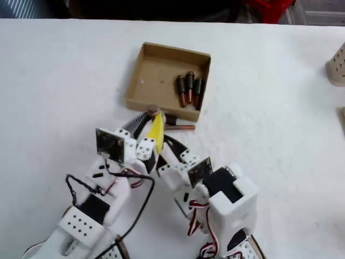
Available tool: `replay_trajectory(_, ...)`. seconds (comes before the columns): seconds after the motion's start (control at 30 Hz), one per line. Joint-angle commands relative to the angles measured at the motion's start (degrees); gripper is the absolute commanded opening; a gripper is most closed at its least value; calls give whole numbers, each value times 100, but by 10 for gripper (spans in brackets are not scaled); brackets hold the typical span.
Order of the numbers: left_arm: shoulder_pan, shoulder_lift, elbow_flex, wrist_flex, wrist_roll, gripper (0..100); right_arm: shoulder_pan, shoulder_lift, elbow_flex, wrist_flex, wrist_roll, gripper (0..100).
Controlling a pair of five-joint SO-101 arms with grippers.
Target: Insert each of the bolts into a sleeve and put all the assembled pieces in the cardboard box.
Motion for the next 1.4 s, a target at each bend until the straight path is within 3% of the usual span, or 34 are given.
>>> replay_trajectory(0.0,-40,92,-404,-237,70,23,-22,-13,26,-66,-26,18)
replay_trajectory(0.9,-40,127,-290,-273,79,23,-40,-13,26,-75,-26,18)
replay_trajectory(1.07,-40,629,-527,-281,79,23,-40,-13,26,-75,-26,18)
replay_trajectory(1.27,-48,1560,-642,-1099,79,23,-13,-22,26,-75,-26,18)
replay_trajectory(1.37,-57,1631,-633,-1134,79,23,-13,-22,26,-75,-26,18)
